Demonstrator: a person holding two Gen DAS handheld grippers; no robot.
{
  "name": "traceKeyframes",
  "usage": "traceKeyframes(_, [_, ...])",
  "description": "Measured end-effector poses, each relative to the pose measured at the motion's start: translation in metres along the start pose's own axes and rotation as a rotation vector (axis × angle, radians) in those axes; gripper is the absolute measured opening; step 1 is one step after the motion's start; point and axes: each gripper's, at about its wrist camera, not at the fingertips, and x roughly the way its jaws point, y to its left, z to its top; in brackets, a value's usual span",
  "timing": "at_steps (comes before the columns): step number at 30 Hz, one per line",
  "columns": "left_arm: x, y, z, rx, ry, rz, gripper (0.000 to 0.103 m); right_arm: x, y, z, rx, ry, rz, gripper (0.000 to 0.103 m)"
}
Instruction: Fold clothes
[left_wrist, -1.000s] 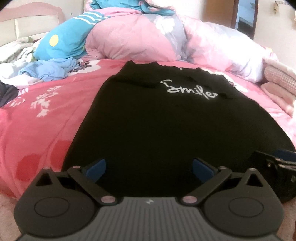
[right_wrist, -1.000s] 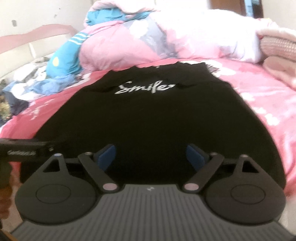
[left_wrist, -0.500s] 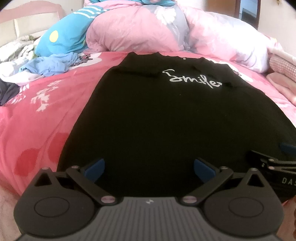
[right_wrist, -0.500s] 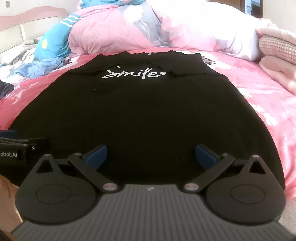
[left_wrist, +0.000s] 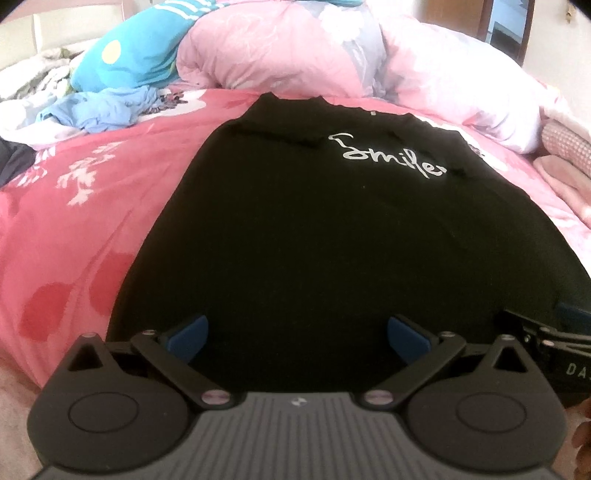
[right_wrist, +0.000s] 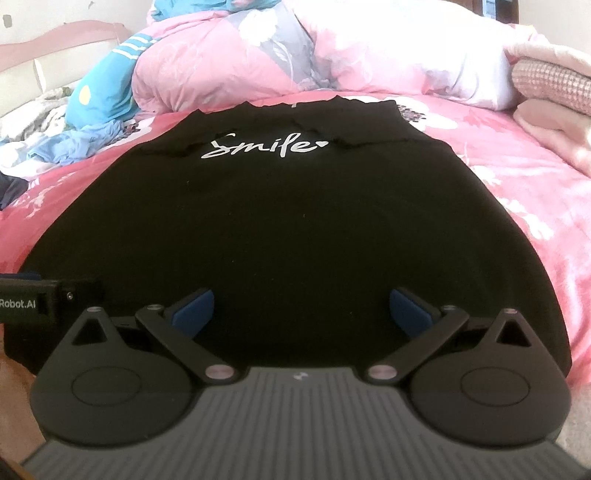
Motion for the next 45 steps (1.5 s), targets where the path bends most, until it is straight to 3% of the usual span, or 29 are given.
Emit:
traceKeyframes(21, [-0.001, 0.000, -0.002, 0.030, -0.013, -0.007, 0.103, 0.002, 0.002, -0.002, -0.008, 0.004, -0.012, 0.102])
traceKeyframes(32, [-0.013, -0.005, 0.000, 0.064, -0.061, 0.007, 0.103, 0.001, 0.004, -0.003, -0.023, -0.006, -0.018, 0.102])
traceKeyframes(37, [-0.003, -0.001, 0.000, 0.047, -0.020, 0.025, 0.103, 0.001, 0.005, -0.004, -0.026, -0.010, -0.021, 0.102])
traceKeyframes(45, [-0.001, 0.003, -0.002, 0.044, -0.020, 0.018, 0.103, 0.001, 0.006, -0.005, -0.031, -0.013, -0.025, 0.102])
